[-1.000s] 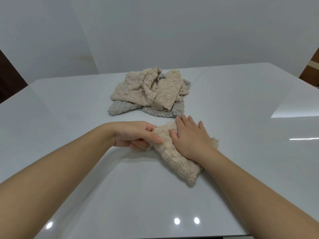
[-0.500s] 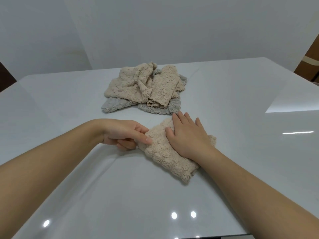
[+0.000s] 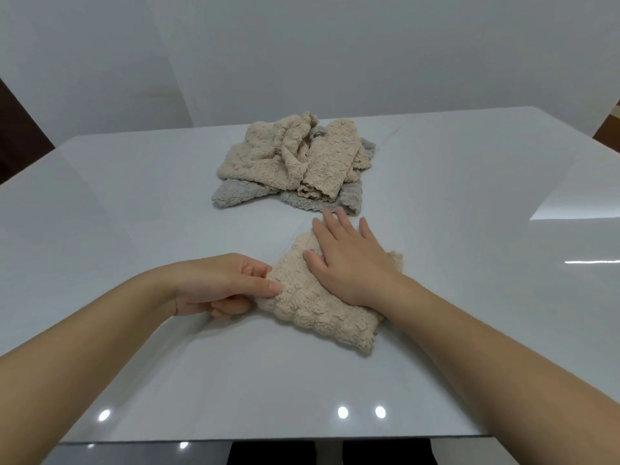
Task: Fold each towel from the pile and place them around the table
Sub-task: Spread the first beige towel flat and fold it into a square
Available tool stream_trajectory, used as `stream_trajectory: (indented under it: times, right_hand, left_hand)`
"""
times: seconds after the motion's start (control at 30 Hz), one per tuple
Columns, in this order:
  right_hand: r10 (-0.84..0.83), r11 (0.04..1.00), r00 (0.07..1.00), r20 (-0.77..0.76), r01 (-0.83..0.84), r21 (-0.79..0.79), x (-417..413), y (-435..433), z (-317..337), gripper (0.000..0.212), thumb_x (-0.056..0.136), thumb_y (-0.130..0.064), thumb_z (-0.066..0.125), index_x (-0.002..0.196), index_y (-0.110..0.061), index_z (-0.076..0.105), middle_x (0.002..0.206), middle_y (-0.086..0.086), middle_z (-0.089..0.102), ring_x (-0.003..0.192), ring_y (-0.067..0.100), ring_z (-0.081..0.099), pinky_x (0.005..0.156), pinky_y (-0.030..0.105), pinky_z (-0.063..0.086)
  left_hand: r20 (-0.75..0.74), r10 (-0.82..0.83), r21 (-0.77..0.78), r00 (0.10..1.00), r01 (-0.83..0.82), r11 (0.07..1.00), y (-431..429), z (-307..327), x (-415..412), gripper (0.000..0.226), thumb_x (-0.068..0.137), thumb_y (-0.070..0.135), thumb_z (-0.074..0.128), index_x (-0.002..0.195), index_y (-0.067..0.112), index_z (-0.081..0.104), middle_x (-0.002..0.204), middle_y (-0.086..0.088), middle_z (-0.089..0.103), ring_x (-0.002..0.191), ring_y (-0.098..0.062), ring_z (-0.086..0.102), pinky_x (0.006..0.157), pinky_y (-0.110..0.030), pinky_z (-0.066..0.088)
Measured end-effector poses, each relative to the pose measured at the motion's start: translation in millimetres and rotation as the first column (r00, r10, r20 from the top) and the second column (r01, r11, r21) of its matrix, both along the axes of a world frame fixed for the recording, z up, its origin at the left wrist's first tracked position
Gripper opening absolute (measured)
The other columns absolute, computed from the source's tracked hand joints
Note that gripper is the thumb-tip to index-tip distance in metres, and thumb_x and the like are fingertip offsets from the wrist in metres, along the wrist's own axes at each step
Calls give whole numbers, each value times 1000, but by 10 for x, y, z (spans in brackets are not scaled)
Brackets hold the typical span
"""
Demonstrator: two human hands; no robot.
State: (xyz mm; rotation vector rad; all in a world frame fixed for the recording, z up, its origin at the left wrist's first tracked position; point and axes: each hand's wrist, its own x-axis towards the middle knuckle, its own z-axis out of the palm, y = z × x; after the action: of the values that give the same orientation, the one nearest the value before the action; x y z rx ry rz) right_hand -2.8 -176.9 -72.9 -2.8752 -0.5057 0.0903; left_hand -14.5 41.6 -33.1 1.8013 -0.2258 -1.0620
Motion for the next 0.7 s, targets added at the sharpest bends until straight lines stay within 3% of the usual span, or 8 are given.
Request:
stream_trajectory:
  times: [0.1, 0.27, 0.37, 0.43, 0.5, 0.57, 0.63, 0.7]
  right_hand:
    - [56, 998, 998, -5, -56, -4, 25, 113, 23, 66, 102, -49, 17, 156, -13, 4, 164, 7, -6, 150, 21, -13, 121, 47, -5]
    - [153, 988, 988, 4, -153, 9, 181, 311, 64, 65, 103, -46, 21, 156, -11, 7, 164, 9, -1, 150, 24, -8, 122, 42, -3]
    - [202, 979, 979, 13, -202, 15, 242, 366, 63, 65, 103, -46, 23, 156, -11, 8, 164, 8, 1, 150, 23, -7, 121, 39, -3]
    - [219, 975, 975, 42, -220, 39, 237, 362, 49, 64, 104, -46, 23, 156, -12, 9, 164, 6, 3, 150, 21, -6, 122, 38, -2]
    - [215, 961, 972, 91, -227, 156, 200, 341, 58, 62, 104, -44, 25, 156, -13, 11, 164, 4, 7, 151, 18, -3, 122, 38, 0]
    - [144, 912, 983, 114, -177, 369, 155, 296, 118, 57, 106, -38, 28, 156, -15, 16, 163, 2, 13, 150, 14, 2, 123, 36, 4]
    - [19, 836, 994, 108, -75, 544, 94, 211, 217, 53, 106, -32, 32, 155, -17, 21, 162, -1, 19, 149, 12, 11, 122, 34, 11]
    - [-86, 781, 991, 102, 3, 624, 15, 73, 318, 50, 105, -26, 37, 153, -17, 28, 158, -1, 29, 146, 12, 23, 117, 27, 19]
  left_hand:
    - [-3, 70, 1, 998, -70, 998, 84, 13, -112, 23, 68, 41, 75, 73, 21, 64, 49, 3, 31, 37, -6, 19, 36, -17, 20]
    - [72, 217, 36, 974, -220, 975, 176, 62, -241, 28, 70, 39, 73, 79, 15, 63, 47, 4, 33, 35, -6, 20, 35, -16, 21]
    - [121, 317, 45, 941, -325, 945, 271, 53, -329, 35, 56, 45, 79, 77, 19, 70, 49, 0, 38, 34, -7, 23, 35, -17, 23]
    - [196, 383, 102, 903, -407, 908, 335, 53, -402, 41, 60, 41, 80, 90, 15, 72, 57, -5, 48, 36, -9, 27, 38, -19, 25]
    - [347, 454, 129, 821, -521, 844, 318, 62, -451, 21, 81, 24, 73, 99, 14, 69, 71, -5, 63, 40, -12, 36, 41, -20, 29]
    - [592, 479, 76, 648, -636, 768, 225, 83, -461, 11, 90, 15, 61, 98, 19, 67, 81, 3, 69, 52, -15, 50, 49, -21, 38]
    - [842, 286, 85, 457, -636, 767, 75, 130, -445, 18, 91, 20, 57, 107, 25, 64, 100, 9, 65, 82, -13, 60, 68, -21, 43]
    - [934, 58, 157, 351, -551, 820, -104, 178, -369, 37, 95, 26, 51, 132, 22, 54, 131, 6, 55, 118, -11, 51, 95, -24, 40]
